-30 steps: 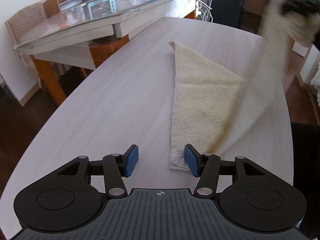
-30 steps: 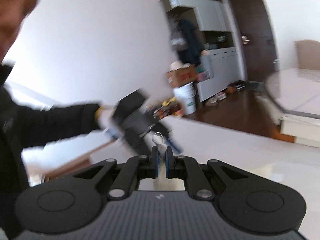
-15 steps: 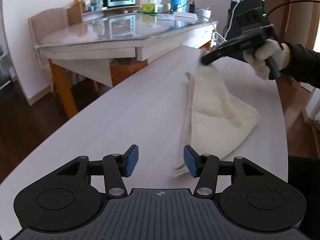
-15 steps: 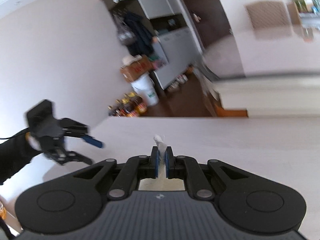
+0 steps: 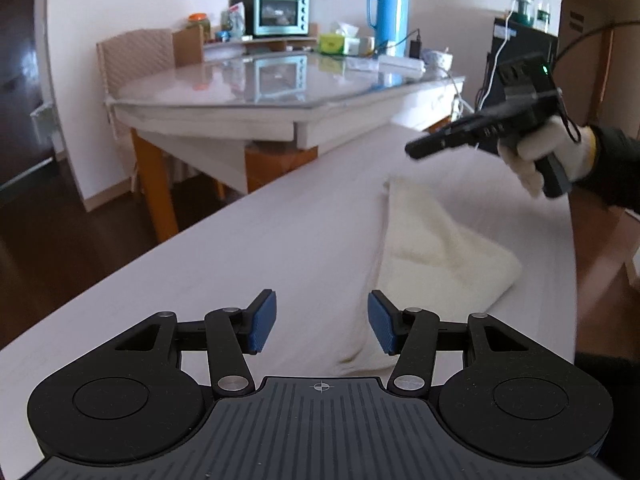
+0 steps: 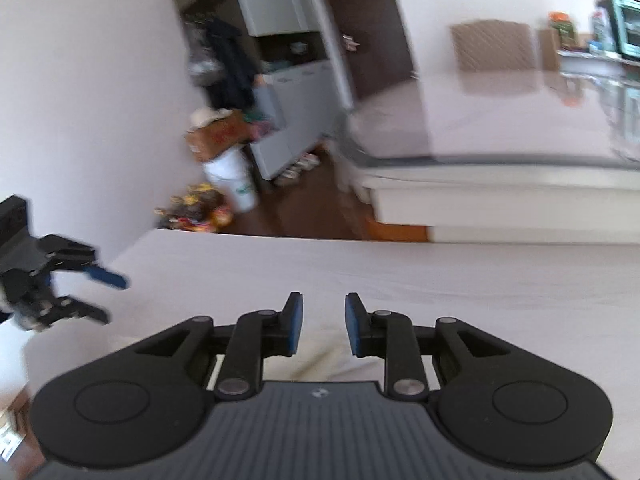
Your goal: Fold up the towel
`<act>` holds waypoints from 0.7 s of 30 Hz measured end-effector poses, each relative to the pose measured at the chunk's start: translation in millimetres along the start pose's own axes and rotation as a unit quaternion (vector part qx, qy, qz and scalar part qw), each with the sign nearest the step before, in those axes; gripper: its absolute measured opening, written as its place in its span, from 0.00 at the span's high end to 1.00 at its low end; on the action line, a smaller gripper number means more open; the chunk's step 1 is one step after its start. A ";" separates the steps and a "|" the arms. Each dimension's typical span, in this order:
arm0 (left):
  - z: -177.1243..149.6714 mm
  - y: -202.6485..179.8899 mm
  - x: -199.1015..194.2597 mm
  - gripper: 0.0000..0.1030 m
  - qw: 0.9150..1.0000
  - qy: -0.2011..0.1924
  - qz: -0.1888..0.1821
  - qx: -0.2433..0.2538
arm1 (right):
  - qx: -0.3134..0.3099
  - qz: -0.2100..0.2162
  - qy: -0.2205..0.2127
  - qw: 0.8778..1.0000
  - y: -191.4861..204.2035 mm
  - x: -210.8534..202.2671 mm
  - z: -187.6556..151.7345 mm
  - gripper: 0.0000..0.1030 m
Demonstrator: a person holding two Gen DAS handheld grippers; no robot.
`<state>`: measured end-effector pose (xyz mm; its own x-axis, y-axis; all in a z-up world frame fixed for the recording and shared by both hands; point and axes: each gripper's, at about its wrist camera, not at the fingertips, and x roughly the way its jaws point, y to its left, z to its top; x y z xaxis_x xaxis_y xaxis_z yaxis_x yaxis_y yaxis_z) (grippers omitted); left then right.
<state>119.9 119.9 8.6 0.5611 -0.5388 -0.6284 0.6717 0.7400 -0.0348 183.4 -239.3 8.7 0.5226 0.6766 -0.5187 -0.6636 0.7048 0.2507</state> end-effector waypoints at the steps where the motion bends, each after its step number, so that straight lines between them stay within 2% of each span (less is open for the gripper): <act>1: 0.8 -5.5 1.4 0.46 1.000 0.003 0.001 0.003 | -0.026 0.004 0.011 1.000 8.5 3.8 -2.7 0.77; 5: -0.5 -23.0 11.5 0.46 1.000 0.023 0.007 -0.004 | -0.114 -0.003 0.051 0.992 29.2 23.5 -9.3 0.77; 9: -10.2 -35.1 24.4 0.46 0.997 0.049 0.050 -0.022 | -0.183 -0.026 0.095 0.978 39.2 32.5 -16.3 0.78; 14: -13.4 -30.9 31.6 0.45 0.995 0.059 0.076 -0.026 | -0.149 -0.047 0.110 0.981 44.0 20.4 -20.9 0.77; 21: -9.9 -18.3 38.0 0.44 0.994 0.062 0.089 -0.024 | -0.081 -0.099 0.079 0.989 72.2 -17.2 -57.6 0.75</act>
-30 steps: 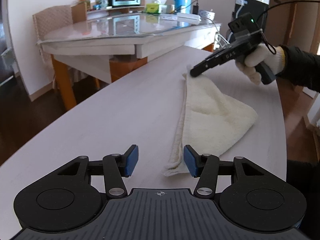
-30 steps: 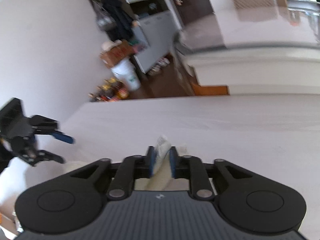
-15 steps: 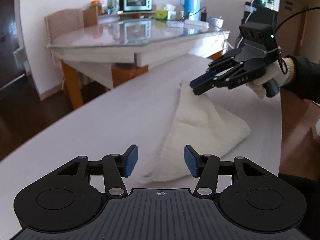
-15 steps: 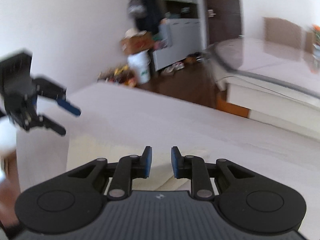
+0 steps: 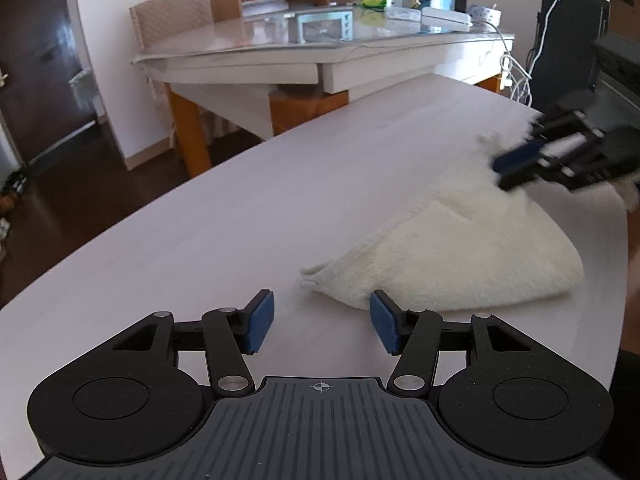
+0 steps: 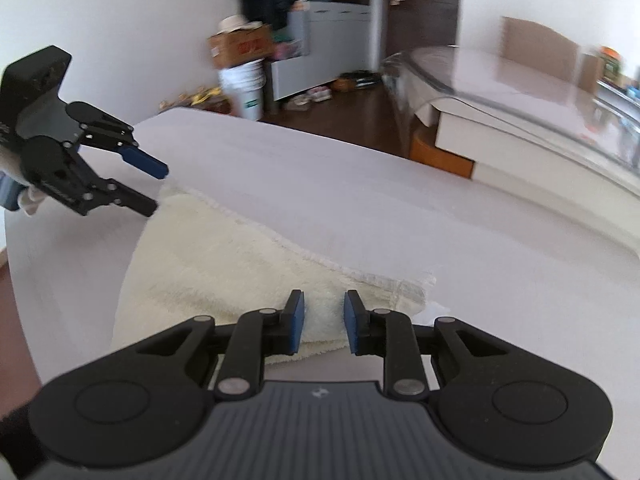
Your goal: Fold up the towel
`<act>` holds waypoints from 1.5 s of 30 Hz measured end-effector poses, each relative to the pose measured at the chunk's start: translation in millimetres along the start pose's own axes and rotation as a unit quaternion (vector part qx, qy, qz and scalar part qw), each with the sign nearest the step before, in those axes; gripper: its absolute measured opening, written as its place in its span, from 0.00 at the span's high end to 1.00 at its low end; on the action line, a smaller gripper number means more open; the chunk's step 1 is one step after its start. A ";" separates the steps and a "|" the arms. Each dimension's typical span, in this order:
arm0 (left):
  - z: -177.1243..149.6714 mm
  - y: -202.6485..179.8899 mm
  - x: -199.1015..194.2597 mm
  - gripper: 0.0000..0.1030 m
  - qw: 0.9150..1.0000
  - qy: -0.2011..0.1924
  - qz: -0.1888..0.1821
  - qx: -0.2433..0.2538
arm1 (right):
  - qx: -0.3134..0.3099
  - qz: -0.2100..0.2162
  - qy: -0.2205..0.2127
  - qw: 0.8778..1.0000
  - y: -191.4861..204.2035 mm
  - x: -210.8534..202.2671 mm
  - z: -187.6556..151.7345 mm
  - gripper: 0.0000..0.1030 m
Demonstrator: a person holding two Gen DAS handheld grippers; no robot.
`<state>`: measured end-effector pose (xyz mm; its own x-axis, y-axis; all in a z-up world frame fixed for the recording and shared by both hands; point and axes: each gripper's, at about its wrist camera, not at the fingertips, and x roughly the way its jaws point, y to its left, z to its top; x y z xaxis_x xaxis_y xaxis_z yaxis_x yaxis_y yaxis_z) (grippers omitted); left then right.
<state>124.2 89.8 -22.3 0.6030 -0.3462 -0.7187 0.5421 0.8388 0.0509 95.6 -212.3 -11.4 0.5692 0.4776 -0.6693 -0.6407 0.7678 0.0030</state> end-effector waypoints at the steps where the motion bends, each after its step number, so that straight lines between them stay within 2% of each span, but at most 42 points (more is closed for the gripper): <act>1: 0.0 -1.7 -1.7 0.44 1.000 -0.003 0.005 -0.001 | 0.002 -0.004 -0.002 1.000 2.6 -2.6 -1.6 0.75; 5: 2.0 -9.9 -8.5 0.40 0.999 -0.023 0.026 -0.021 | 0.015 -0.009 -0.029 0.999 9.3 -14.4 -5.3 0.75; 7: 4.8 -14.0 -10.9 0.39 0.998 -0.035 0.036 -0.034 | 0.021 0.005 -0.056 0.998 13.2 -25.2 -4.4 0.75; 9: 7.6 -18.2 -9.4 0.38 0.998 -0.040 0.040 -0.040 | 0.010 0.043 -0.065 0.997 25.8 -25.9 -2.3 0.77; 14: 10.5 -26.9 8.1 0.38 0.997 -0.023 0.064 -0.032 | -0.077 0.046 -0.027 0.996 58.8 -13.1 -16.1 0.76; 18: 11.4 -22.0 18.0 0.32 0.997 -0.016 0.063 -0.049 | -0.075 0.052 -0.016 0.996 58.8 -19.1 -19.4 0.75; 23: 12.9 -24.7 21.1 0.30 0.996 -0.014 0.073 -0.039 | -0.082 0.058 -0.002 0.995 56.8 -22.3 -16.2 0.75; 25: 12.9 -25.7 18.5 0.32 0.996 -0.017 0.075 -0.042 | -0.066 0.053 -0.022 0.996 51.6 -27.1 -13.3 0.77; 29: 12.2 -28.3 12.9 0.33 0.996 -0.023 0.077 -0.050 | -0.014 0.034 -0.051 0.998 32.6 -27.5 -12.9 0.75; 32: 9.1 -31.3 13.2 0.31 0.993 -0.016 0.100 -0.056 | 0.008 0.012 -0.043 0.999 15.7 -11.8 -13.8 0.75; 37: 7.2 -28.6 9.9 0.33 0.990 -0.021 0.106 -0.094 | 0.029 0.024 -0.044 0.998 1.1 -12.3 -17.2 0.74; 38: 7.1 -29.2 7.4 0.33 0.989 -0.024 0.110 -0.099 | 0.030 0.022 -0.052 0.998 0.5 -18.1 -17.8 0.73; 41: 5.0 -35.0 -3.2 0.32 0.987 -0.025 0.121 -0.106 | 0.024 0.004 -0.056 0.998 0.9 -31.0 -21.5 0.60; 45: -1.6 -52.1 -20.4 0.26 0.985 -0.029 0.126 -0.113 | 0.023 -0.030 -0.050 0.998 5.8 -47.7 -33.3 0.59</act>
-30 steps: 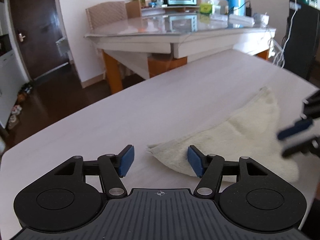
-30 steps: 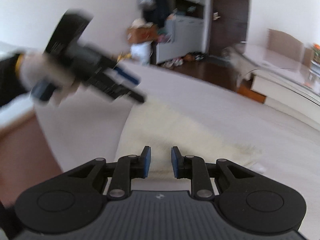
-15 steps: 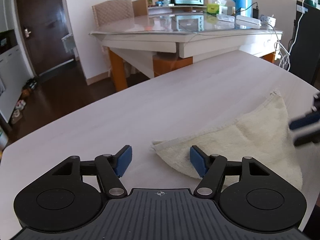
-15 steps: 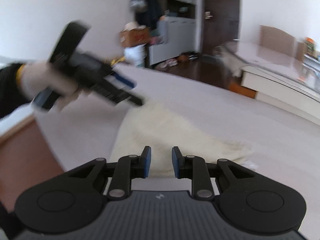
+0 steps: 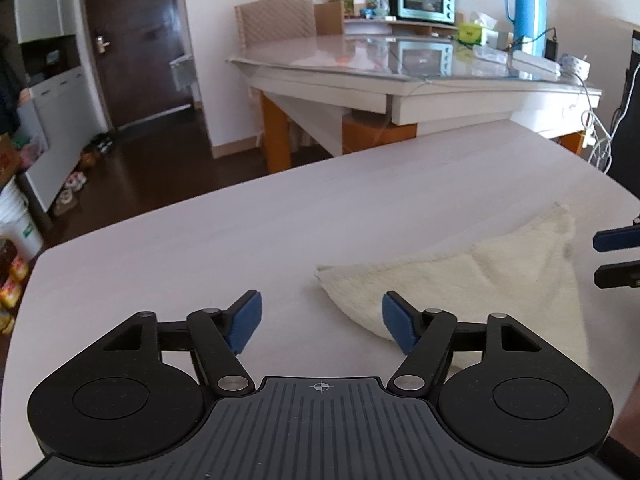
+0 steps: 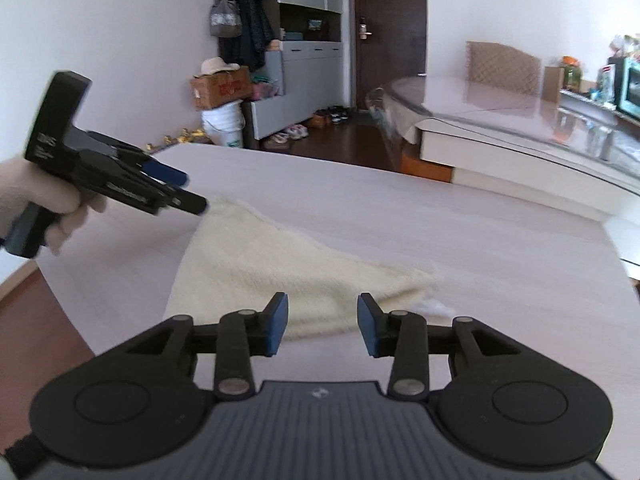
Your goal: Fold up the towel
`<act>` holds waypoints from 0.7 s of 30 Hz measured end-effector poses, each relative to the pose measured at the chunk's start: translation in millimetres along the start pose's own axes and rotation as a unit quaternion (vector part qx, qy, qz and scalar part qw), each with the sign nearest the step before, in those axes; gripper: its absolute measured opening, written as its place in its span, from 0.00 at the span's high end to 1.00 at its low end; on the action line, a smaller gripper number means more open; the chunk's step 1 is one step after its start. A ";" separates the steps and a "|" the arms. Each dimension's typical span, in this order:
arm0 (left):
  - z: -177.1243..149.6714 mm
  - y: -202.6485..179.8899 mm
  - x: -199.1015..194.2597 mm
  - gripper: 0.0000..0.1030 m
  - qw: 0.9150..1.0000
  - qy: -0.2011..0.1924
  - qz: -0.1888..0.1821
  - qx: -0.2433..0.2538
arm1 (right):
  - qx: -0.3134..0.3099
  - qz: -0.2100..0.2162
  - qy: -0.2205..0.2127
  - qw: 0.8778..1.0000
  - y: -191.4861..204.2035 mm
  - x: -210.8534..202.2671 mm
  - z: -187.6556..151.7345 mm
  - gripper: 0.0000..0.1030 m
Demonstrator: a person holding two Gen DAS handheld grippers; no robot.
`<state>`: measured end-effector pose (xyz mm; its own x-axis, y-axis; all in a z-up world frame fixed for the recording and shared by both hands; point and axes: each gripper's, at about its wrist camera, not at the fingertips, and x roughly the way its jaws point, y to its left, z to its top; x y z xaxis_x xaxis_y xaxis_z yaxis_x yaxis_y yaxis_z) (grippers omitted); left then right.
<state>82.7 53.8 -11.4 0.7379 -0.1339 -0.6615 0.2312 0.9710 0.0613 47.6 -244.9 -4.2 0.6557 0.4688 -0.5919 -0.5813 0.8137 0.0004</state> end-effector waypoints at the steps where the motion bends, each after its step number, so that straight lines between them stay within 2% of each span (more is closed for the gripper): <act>1: -3.5 -3.7 -5.9 0.26 1.000 0.000 0.002 0.000 | 0.000 -0.003 -0.001 1.000 0.5 -2.6 -1.3 0.59; 4: -14.7 -15.1 -21.2 0.17 1.000 0.001 0.008 0.000 | 0.006 -0.028 -0.011 1.000 5.8 -16.7 -5.9 0.51; 6: -24.7 -23.2 -34.6 0.13 1.000 -0.007 0.003 -0.008 | 0.014 -0.041 -0.023 0.999 8.6 -26.4 -8.8 0.34; 8: -33.4 -28.9 -45.8 0.10 1.000 -0.014 -0.005 -0.021 | 0.024 -0.041 -0.028 0.998 11.2 -33.8 -11.6 0.26; 10: -40.4 -33.6 -56.0 0.10 0.999 -0.022 -0.006 -0.035 | 0.030 -0.041 -0.031 0.998 14.7 -39.6 -14.4 0.22; 14: -50.5 -42.3 -69.1 0.06 0.998 -0.032 0.001 -0.056 | 0.027 -0.052 -0.027 0.998 23.8 -48.1 -19.1 0.07; 18: -55.7 -52.7 -79.0 0.01 0.998 -0.041 0.021 -0.046 | 0.051 -0.045 -0.029 0.997 23.5 -56.1 -20.7 0.06; 21: -57.1 -55.3 -85.2 0.00 0.998 -0.044 0.022 -0.048 | 0.060 -0.061 -0.031 0.996 24.4 -60.7 -23.3 0.05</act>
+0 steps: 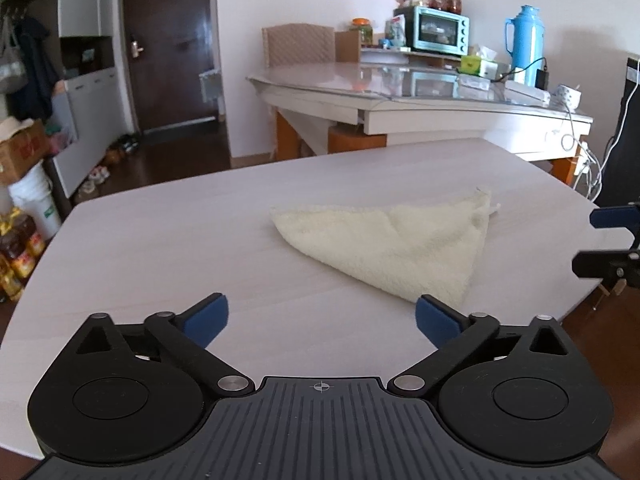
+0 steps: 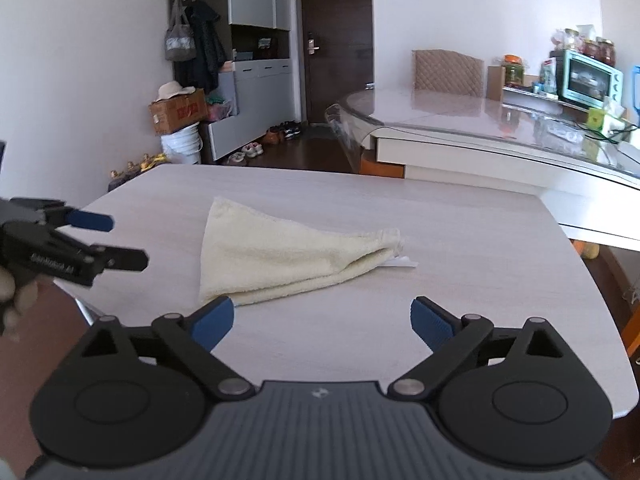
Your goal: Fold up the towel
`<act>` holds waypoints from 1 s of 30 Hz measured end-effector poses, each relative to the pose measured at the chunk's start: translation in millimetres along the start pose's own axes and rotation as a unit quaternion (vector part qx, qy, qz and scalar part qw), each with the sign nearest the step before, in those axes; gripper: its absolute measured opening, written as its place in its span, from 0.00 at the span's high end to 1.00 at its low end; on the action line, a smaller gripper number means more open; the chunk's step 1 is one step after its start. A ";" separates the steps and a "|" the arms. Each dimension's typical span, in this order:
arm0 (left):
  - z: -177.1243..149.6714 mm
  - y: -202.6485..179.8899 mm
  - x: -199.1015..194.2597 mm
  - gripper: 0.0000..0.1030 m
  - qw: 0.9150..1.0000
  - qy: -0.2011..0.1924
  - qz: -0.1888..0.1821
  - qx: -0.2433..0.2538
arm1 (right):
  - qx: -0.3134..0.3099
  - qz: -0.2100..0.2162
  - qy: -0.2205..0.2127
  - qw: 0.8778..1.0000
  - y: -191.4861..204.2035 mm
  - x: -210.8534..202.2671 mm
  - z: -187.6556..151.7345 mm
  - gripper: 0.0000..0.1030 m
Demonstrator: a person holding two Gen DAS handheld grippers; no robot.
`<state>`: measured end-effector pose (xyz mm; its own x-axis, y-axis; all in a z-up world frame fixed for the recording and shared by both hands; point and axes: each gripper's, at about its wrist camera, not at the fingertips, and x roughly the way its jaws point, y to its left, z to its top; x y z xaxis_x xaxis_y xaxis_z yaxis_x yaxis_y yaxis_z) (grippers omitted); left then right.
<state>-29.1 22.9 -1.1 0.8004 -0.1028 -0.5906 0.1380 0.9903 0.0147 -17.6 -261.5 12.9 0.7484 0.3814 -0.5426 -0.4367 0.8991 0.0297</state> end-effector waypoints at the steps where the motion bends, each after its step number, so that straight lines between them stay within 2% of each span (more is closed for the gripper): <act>1: -0.1 -0.2 -1.3 0.00 1.000 0.000 0.000 -0.003 | 0.003 -0.003 0.002 1.000 0.3 -0.5 -1.4 0.05; 13: -8.7 -1.3 -5.1 0.00 1.000 0.009 -0.004 -0.016 | 0.008 -0.006 0.006 1.000 11.0 -3.7 -7.9 0.05; 30: -5.0 -4.5 7.1 0.00 1.000 0.016 -0.004 -0.015 | 0.013 -0.005 0.011 1.000 1.8 11.6 -1.9 0.05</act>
<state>-27.0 18.2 -9.4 0.7804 -0.1087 -0.6157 0.1269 0.9918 -0.0142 -10.7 -255.8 5.0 0.7413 0.3684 -0.5611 -0.4164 0.9080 0.0462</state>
